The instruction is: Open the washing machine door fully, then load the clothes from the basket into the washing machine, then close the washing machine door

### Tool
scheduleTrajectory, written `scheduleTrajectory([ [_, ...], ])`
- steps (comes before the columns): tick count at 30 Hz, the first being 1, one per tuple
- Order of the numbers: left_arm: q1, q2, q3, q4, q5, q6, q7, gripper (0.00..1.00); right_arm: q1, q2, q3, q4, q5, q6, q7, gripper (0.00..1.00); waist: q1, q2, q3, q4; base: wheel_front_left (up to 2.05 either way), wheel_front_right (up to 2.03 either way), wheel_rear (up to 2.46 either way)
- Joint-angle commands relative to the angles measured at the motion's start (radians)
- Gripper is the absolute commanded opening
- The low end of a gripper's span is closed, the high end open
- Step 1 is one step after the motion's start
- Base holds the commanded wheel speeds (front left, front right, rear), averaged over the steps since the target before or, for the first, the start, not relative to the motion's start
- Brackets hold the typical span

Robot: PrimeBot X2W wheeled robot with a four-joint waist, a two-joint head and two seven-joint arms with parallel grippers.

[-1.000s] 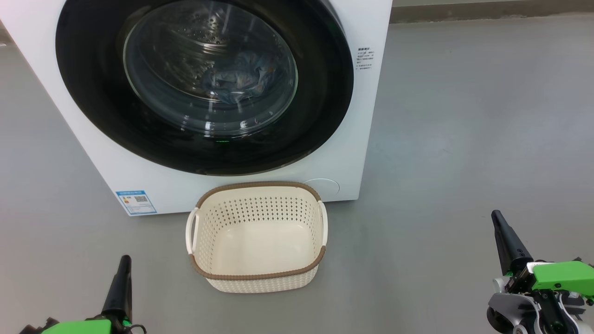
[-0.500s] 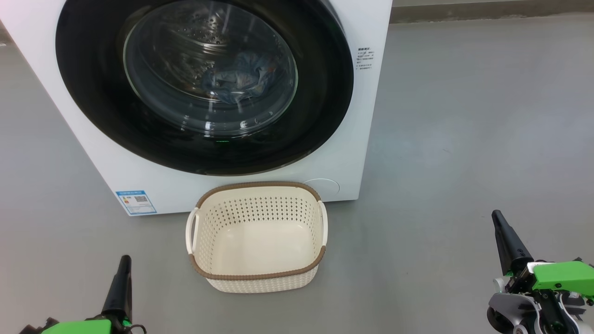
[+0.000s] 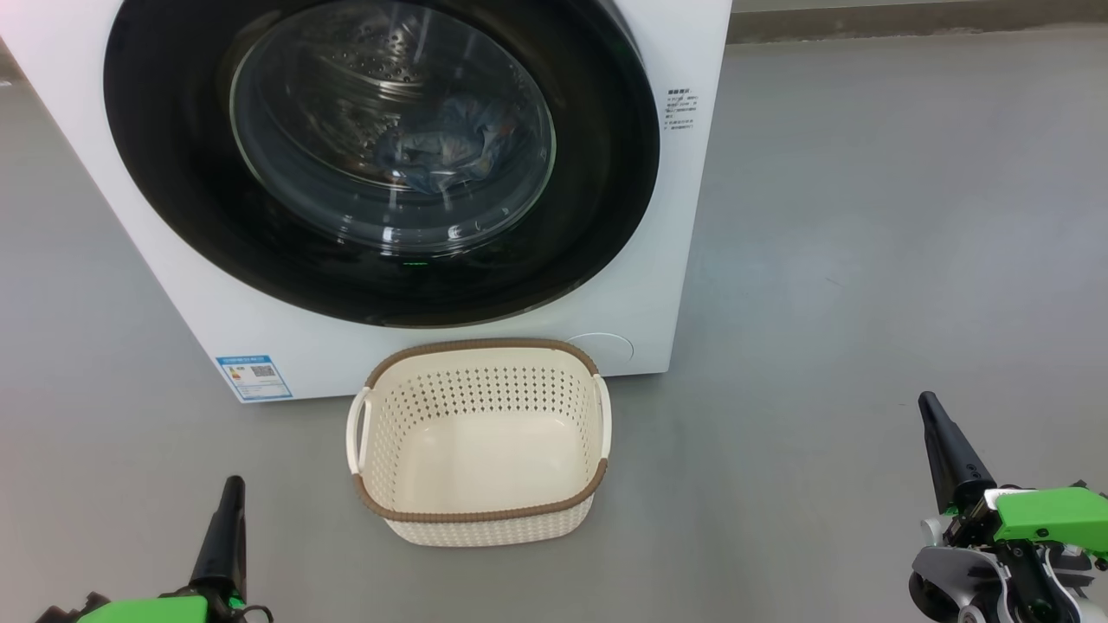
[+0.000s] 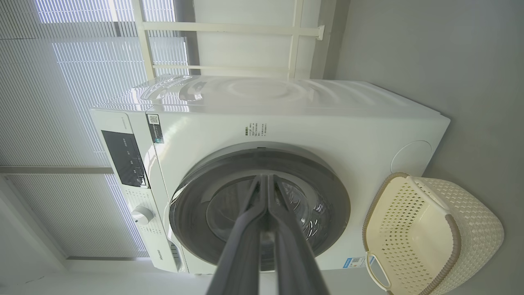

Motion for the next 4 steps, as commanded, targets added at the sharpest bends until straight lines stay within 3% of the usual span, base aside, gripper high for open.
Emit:
scheduleTrajectory([
  [1, -0.034, 0.009, 0.033, -0.02, -0.006, -0.007, 0.007, 0.0, -0.005, -0.003, 0.014, -0.03, -0.005, 0.002, 0.006, 0.0, 0.0, -0.0001, 0.0, 0.0, 0.0, 0.0, 0.0],
  [4, -0.034, 0.009, 0.033, -0.02, -0.006, -0.007, 0.007, 0.0, -0.005, -0.002, 0.014, -0.03, -0.005, 0.002, 0.006, 0.0, 0.0, -0.0001, 0.0, 0.0, 0.0, 0.0, 0.0],
])
